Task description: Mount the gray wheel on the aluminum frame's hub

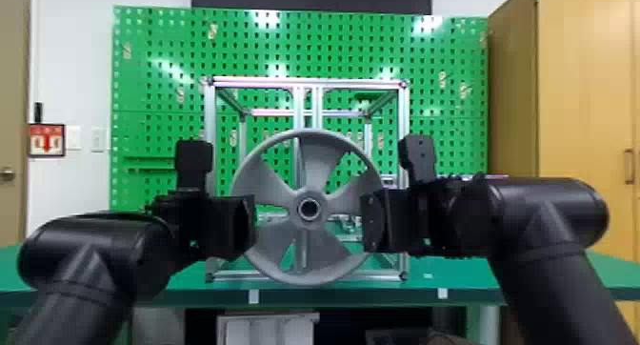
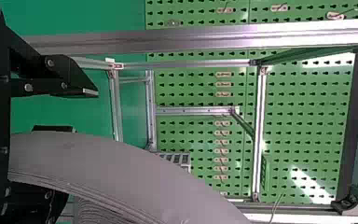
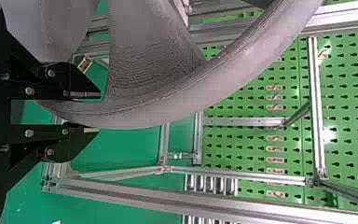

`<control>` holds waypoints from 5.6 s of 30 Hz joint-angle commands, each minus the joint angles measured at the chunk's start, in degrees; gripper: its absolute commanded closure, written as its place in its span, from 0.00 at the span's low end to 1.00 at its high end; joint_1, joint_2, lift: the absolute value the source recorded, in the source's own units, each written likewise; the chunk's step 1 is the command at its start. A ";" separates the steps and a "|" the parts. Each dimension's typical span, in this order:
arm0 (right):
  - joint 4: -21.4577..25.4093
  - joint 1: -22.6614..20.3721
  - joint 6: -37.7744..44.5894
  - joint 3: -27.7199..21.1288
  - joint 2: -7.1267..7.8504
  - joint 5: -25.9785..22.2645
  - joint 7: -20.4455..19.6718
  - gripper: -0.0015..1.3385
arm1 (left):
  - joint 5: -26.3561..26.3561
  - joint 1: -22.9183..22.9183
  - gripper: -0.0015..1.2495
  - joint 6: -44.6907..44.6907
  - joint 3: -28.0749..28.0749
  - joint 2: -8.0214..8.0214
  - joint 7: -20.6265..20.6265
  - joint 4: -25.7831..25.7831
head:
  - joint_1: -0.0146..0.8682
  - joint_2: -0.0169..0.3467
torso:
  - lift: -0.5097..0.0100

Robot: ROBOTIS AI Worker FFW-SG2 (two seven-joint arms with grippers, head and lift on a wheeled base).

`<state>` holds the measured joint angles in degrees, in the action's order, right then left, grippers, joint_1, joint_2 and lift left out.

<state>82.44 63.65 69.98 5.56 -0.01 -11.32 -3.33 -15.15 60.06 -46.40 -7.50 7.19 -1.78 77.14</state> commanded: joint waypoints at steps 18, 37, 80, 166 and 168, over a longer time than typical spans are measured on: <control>0.00 -1.78 -2.48 -0.29 -0.05 1.22 -14.25 0.83 | 0.12 -0.47 0.67 1.58 -0.85 0.02 -5.60 0.55 | 0.01 0.06 | 0.02; 0.17 -3.36 -5.38 -0.29 -0.05 1.22 -14.25 0.34 | -1.29 -1.61 0.43 2.72 -0.59 -0.07 -5.86 1.34 | 0.01 0.06 | 0.02; 5.71 -7.93 -11.10 1.99 -0.05 -8.71 -22.51 0.00 | -3.22 -3.81 0.00 5.88 -3.22 -0.42 0.29 6.71 | 0.01 0.06 | 0.02; 35.24 -56.62 -39.75 6.92 6.16 -0.72 -23.30 0.00 | 6.71 -46.17 0.00 26.71 -0.41 4.59 -1.29 27.97 | 0.01 0.06 | 0.02; 34.98 -57.77 -41.07 7.00 6.25 -0.63 -23.30 0.00 | 7.06 -47.05 0.00 28.03 -0.32 4.59 -0.77 27.18 | 0.01 0.06 | 0.02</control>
<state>117.83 7.97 31.07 12.49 6.02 -12.27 -26.64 -8.44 14.87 -20.72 -8.04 11.77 -3.03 105.71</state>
